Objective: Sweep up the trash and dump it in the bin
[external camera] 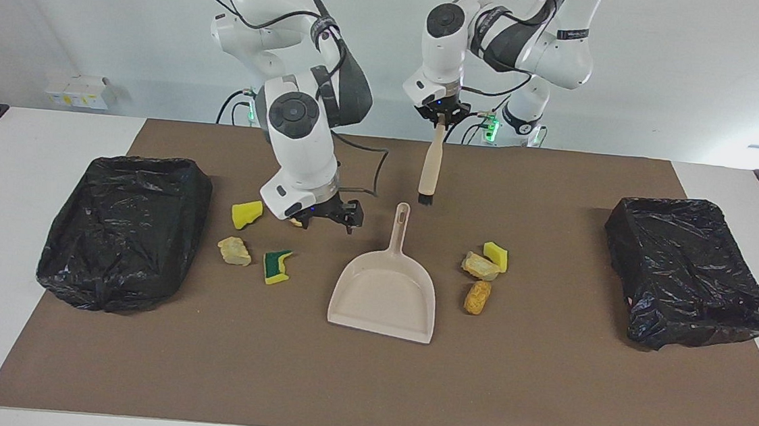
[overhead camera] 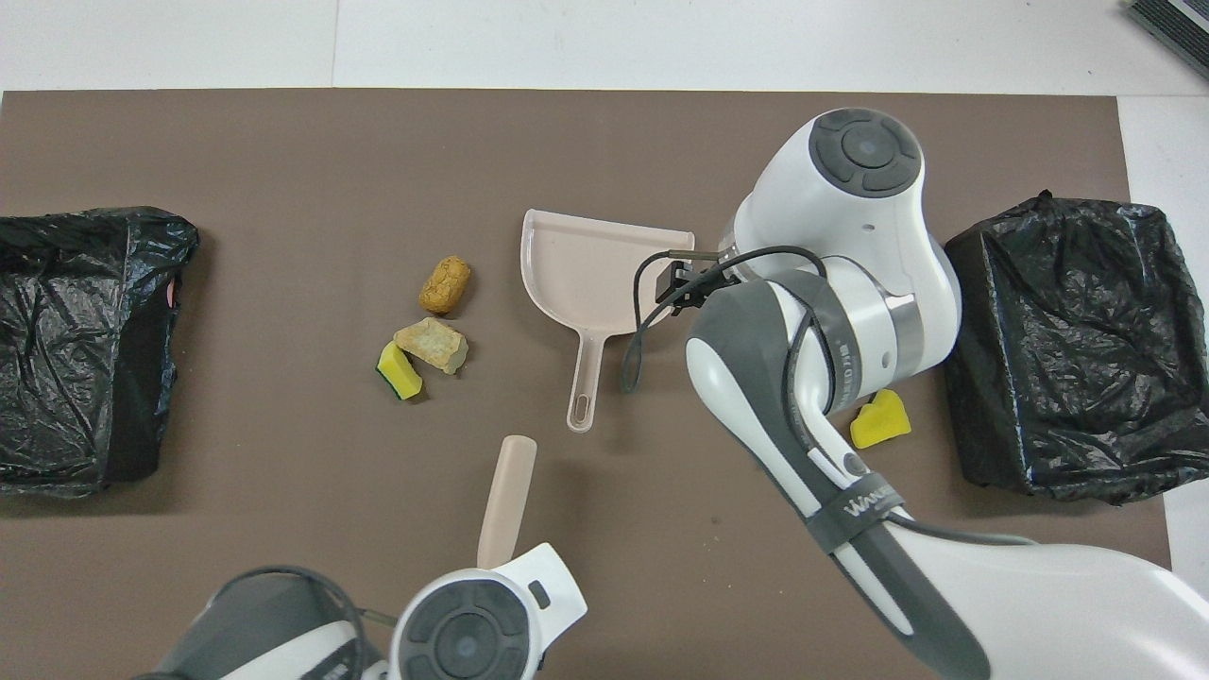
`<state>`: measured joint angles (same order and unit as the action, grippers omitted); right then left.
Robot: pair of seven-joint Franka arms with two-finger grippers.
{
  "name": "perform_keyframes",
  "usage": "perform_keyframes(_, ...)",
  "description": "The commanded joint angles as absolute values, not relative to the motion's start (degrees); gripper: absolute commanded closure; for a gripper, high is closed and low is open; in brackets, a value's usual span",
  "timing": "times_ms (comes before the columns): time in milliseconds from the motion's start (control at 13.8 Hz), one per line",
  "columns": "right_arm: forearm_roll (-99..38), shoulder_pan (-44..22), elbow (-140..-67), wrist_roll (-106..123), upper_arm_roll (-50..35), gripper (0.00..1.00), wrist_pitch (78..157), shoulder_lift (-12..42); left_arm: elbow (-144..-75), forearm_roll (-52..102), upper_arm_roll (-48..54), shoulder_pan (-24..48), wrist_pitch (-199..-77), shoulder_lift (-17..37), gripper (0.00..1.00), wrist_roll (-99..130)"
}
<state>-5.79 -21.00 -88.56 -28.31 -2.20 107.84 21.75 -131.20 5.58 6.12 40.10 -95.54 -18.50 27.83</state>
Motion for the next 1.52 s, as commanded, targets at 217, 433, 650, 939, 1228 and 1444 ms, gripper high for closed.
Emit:
perform_keyframes(217,-5.7,-29.7,-87.8,-42.2,-2.1,0.0,115.6,27.5,-130.7,6.0,5.8,24.3,-88.7,-22.5,1.0,18.6)
perform_keyframes(433,-5.0,-32.4,-88.8,-44.1,-2.1,0.0,119.6,28.8,-126.6,5.9,5.8,16.5,-91.7,-17.9,1.0,16.6)
perform_keyframes(650,-4.7,-33.7,-92.4,-44.7,-2.0,0.0,119.5,28.0,-120.4,5.5,5.8,11.5,-92.1,-12.5,1.0,14.9)
perform_keyframes(939,-2.8,-35.0,-93.5,-44.8,-1.8,0.27,118.3,26.9,-119.7,5.3,5.8,8.0,-98.8,-9.4,1.0,14.7)
perform_keyframes(1228,-1.6,-34.6,-92.4,-44.7,-1.5,0.28,116.2,26.8,-120.1,5.3,5.8,5.6,-101.4,-8.2,1.0,13.2)
perform_keyframes(1444,-0.8,-34.4,-92.2,-44.2,-2.0,0.95,114.8,25.9,-120.5,5.3,5.8,5.4,-101.4,-8.3,1.0,12.2)
